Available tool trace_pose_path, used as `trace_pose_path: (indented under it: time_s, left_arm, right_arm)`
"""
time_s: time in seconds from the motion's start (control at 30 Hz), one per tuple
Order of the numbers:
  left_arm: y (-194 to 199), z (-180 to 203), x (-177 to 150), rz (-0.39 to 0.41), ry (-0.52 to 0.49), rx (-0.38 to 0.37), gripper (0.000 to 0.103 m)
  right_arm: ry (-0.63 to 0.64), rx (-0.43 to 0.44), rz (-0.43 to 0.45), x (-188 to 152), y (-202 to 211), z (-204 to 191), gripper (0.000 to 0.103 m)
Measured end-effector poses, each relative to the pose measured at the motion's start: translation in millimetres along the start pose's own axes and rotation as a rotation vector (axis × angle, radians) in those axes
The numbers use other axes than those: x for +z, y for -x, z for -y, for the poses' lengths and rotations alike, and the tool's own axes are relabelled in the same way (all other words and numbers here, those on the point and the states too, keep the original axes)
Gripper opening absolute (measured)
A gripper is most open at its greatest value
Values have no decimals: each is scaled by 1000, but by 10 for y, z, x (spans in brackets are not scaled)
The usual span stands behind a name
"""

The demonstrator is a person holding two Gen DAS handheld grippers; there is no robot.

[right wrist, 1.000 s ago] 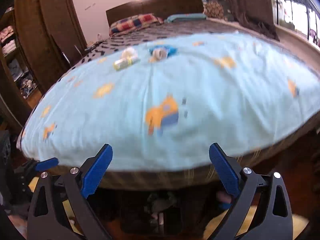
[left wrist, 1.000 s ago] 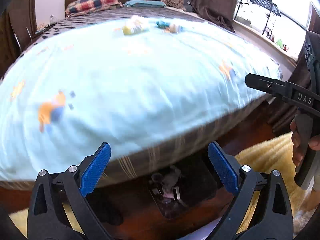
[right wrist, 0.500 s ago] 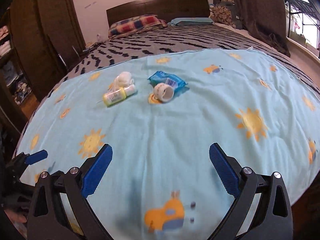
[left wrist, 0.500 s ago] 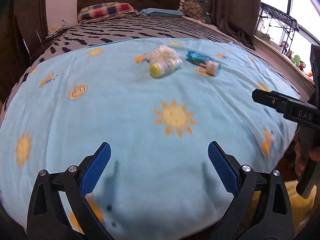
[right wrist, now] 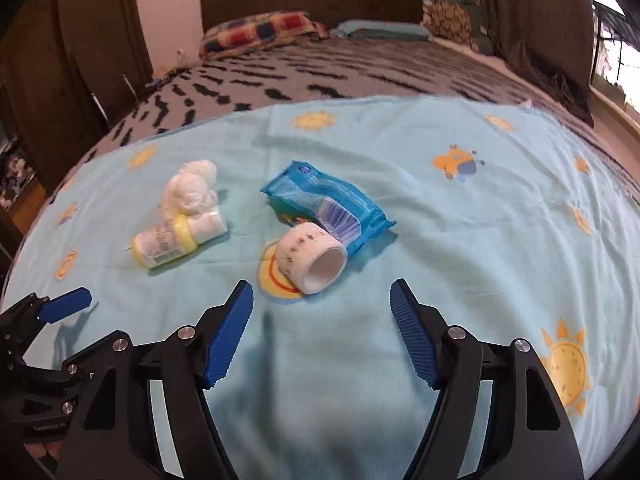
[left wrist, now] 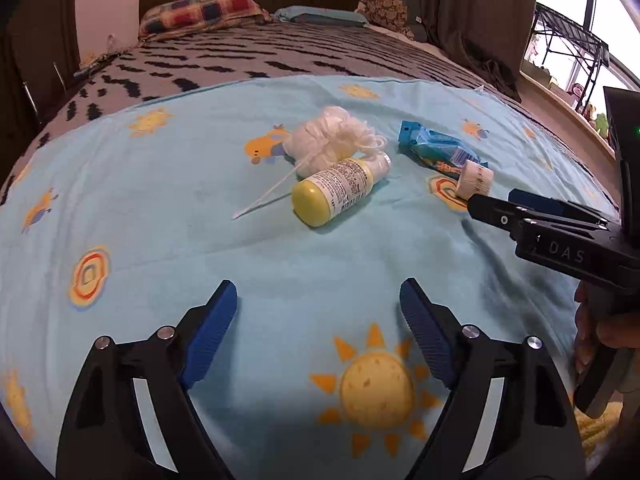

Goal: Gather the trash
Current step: 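Grasp the yellow bottle with the left tool while the right tool grasps the white tape roll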

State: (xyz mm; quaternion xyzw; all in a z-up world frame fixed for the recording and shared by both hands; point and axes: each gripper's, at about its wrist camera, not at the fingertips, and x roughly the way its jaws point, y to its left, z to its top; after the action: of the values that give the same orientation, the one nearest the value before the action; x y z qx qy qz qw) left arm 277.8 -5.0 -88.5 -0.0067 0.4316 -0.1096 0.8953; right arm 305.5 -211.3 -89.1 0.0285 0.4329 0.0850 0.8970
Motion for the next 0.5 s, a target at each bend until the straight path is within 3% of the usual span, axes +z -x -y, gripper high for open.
trace_pose_path:
  time_s: [0.4,0.5]
  left_arm:
    - [-381,-24,390,-14,29,-39,76]
    - [-434,-24,467,-10,27,-42,75]
  right_arm:
    - [0,39,-13,157,-203,-33,71]
    - [0,33,-14,180,-236,-42,58]
